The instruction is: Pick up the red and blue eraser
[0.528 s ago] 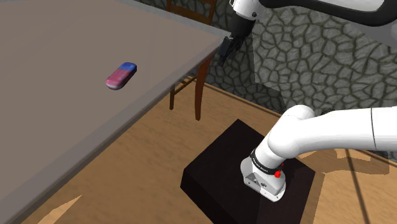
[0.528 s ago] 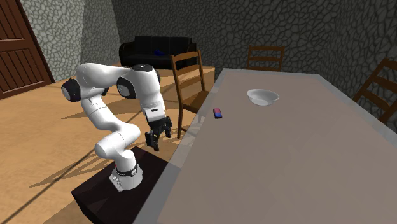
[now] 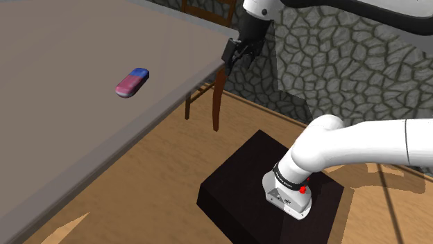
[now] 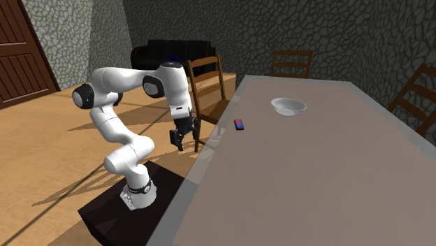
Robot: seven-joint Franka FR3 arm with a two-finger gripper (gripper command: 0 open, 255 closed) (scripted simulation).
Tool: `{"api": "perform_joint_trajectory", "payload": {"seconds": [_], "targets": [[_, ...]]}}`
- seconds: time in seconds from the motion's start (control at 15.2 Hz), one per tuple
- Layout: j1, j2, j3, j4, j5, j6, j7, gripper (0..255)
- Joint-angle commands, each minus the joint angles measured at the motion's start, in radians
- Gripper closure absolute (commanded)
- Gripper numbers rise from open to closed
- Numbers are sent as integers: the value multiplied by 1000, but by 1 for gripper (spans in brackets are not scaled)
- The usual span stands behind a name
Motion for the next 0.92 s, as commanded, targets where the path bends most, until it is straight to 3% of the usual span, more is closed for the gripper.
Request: {"api": "perform_joint_trajectory", "payload": {"seconds": [0.0, 0.46, 0.86], "targets": [[-11, 3, 65, 15, 36, -4, 123, 0], [-87, 118, 289, 180, 116, -20, 522, 0], [-204, 296, 504, 398, 110, -31, 878, 0]]}}
